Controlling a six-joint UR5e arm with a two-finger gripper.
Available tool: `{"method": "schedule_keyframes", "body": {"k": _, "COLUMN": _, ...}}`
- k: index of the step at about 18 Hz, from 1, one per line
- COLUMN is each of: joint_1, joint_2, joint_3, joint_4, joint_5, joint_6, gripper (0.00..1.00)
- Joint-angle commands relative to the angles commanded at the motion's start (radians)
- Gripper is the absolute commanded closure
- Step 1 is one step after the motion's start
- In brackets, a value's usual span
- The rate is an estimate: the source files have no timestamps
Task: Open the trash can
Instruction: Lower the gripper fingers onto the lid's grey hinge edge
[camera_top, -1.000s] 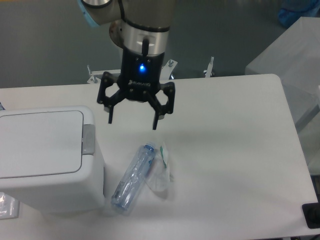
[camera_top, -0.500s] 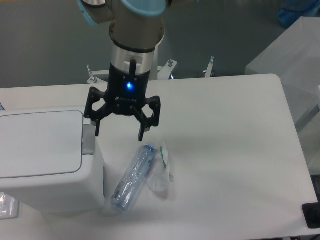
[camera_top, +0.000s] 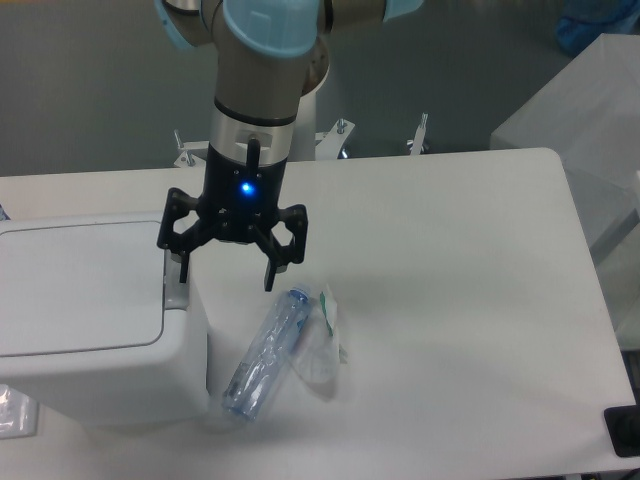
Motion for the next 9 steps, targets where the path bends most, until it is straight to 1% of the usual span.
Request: {"method": "schedule_keyframes", "body": {"k": 9, "joint_1": -0.002, "joint_2": -0.002, "joint_3": -0.006, "joint_4": 0.002, "joint_5": 0.000, "joint_6": 0.000, "gripper": 0.00}}
